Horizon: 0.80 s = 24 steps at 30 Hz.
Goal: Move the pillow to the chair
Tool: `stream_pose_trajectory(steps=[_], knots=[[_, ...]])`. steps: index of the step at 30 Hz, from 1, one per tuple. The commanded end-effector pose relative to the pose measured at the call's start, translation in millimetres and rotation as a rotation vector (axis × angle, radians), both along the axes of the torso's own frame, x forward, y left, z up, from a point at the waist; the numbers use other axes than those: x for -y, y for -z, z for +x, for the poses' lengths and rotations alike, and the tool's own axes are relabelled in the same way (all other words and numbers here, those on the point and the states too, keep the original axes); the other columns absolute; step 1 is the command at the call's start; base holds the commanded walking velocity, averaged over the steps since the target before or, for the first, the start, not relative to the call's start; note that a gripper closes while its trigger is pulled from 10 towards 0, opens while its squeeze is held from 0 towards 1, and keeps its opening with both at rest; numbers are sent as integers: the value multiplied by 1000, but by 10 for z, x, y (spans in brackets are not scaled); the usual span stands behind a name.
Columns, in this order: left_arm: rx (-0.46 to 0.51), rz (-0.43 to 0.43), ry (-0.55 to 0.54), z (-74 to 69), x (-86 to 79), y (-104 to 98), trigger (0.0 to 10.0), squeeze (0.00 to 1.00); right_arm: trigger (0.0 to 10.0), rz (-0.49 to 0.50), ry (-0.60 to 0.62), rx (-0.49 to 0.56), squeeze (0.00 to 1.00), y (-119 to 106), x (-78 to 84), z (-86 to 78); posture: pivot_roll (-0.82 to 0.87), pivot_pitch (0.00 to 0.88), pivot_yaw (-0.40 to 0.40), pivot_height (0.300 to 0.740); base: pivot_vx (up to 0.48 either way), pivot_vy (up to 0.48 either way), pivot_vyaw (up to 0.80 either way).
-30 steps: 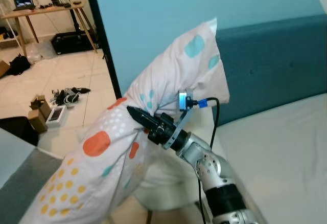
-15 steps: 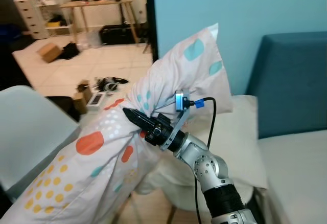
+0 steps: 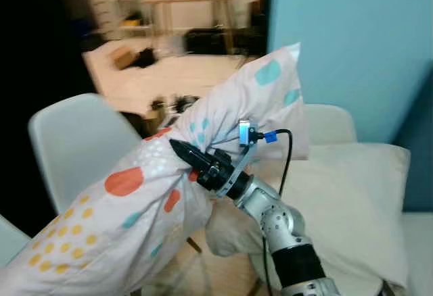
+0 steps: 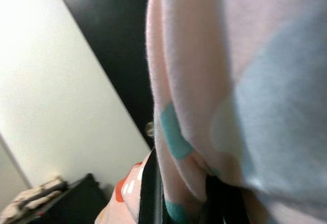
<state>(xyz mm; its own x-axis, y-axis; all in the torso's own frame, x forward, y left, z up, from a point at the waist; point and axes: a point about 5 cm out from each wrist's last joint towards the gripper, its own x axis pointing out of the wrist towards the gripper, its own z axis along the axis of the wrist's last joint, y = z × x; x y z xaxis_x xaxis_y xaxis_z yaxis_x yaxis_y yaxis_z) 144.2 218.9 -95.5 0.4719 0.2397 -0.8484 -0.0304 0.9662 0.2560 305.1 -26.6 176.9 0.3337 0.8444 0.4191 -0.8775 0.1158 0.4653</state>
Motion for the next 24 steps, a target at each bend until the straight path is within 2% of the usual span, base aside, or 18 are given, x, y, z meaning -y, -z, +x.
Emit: stream_pose_trajectory(steps=[1,24], knots=[[-15,2,-5,-43,-19,13,10000,0,10000,93,-41,65,0,-190,-110,-46,-40,11,55,740,0,0,800],[-4,2,20,-15,-12,3,10000,0,10000,96,-62,74,0,-207,-110,-53,-40,0,49,740,0,0,800]])
